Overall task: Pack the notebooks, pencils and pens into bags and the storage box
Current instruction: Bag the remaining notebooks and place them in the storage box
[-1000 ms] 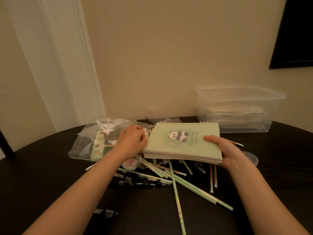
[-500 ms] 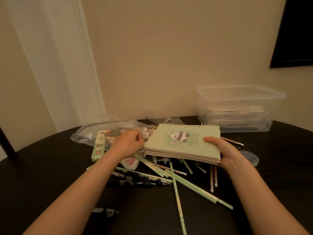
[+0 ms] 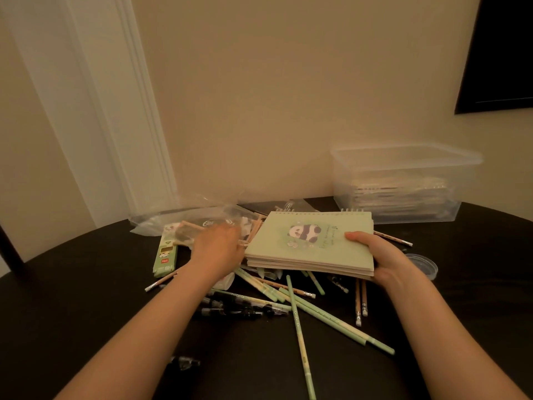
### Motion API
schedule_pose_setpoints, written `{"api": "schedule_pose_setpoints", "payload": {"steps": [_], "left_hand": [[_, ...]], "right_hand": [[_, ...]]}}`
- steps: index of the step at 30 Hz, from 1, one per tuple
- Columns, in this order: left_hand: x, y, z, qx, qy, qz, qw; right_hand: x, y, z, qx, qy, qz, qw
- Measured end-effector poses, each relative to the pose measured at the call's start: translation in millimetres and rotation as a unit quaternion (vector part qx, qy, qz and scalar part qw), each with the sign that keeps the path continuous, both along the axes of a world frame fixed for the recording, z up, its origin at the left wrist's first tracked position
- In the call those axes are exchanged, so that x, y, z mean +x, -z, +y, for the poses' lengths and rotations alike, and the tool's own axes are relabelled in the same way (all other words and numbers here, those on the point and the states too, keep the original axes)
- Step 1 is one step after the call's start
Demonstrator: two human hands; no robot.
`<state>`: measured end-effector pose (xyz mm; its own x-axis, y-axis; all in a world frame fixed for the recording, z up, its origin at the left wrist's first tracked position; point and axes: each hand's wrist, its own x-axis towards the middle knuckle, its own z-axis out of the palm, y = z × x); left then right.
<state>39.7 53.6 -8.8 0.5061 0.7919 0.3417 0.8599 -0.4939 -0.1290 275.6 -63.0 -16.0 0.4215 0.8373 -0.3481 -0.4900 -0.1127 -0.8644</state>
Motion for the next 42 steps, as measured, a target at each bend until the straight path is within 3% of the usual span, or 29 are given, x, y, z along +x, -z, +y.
{"api": "schedule_pose_setpoints", "payload": {"steps": [4, 6, 11, 18, 25, 32, 42], "left_hand": [[-9, 5, 7, -0.057, 0.076, -0.186, 0.978], [-12, 8, 8, -0.088, 0.11, -0.239, 0.961], [-15, 16, 3, -0.096, 0.15, -0.288, 0.941], [-18, 14, -9, -0.085, 0.161, -0.28, 0.943], [-20, 8, -8, -0.128, 0.132, -0.349, 0.919], [-7, 10, -13, -0.156, 0.137, -0.363, 0.909], [20, 19, -16, -0.174, 0.026, -0.52, 0.836]], "right_hand": [[3, -1, -1, -0.004, -0.013, -0.003, 1.0], [4, -2, -2, -0.01, -0.029, -0.007, 1.0], [8, -1, -4, -0.023, -0.044, -0.008, 0.999], [13, -6, -10, -0.014, -0.064, -0.011, 0.998], [18, -6, -13, 0.045, -0.013, 0.043, 0.998], [8, -3, -6, 0.094, 0.002, 0.076, 0.993], [-1, -2, 5, 0.065, 0.045, 0.008, 0.997]]}}
